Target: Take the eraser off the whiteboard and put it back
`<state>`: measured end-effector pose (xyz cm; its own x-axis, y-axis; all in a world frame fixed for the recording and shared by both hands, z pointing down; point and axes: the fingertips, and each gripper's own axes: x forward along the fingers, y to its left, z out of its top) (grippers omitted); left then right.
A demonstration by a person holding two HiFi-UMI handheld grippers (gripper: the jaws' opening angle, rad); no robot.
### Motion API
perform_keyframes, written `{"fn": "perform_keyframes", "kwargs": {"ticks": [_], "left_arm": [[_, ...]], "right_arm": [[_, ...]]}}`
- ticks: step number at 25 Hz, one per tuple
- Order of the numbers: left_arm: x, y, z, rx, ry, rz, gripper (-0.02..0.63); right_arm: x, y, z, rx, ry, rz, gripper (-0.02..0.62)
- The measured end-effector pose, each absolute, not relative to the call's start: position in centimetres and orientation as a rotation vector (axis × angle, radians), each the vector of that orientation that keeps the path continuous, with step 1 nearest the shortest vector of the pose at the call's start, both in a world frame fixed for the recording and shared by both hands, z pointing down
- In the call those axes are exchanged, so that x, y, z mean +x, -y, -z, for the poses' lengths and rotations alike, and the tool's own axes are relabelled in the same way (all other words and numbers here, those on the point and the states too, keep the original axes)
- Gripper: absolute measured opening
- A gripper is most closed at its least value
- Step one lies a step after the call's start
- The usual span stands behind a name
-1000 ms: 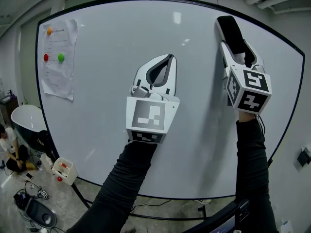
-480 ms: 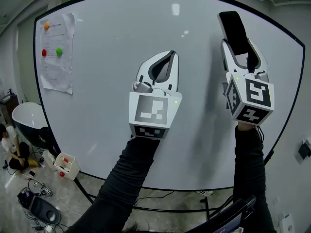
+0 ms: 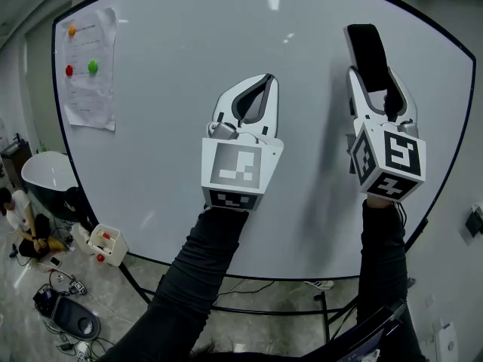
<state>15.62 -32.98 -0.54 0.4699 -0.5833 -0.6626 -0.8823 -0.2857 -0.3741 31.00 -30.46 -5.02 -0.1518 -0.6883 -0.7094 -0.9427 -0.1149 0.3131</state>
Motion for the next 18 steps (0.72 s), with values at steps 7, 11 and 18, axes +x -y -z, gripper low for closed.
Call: {"fn": "perform_keyframes", "kwargs": {"ticks": [7,11,18], "left_arm": [[14.8,31.2,-0.3,-1.962,-1.194,-0.519,0.005],[15.3,31.0,0.2,-1.991,-1.186,-0.515,0.006],[14.5,30.1,0.1,-1.967,-1.211,-0.524,0.006]], "right_arm": [[29.7,29.3,4.2,-1.787,-1.852,-1.139,0.276],[30.2,29.1,4.7,-1.778,-1.857,-1.137,0.276],[30.1,28.2,4.5,-1.769,-1.857,-1.125,0.276]]}}
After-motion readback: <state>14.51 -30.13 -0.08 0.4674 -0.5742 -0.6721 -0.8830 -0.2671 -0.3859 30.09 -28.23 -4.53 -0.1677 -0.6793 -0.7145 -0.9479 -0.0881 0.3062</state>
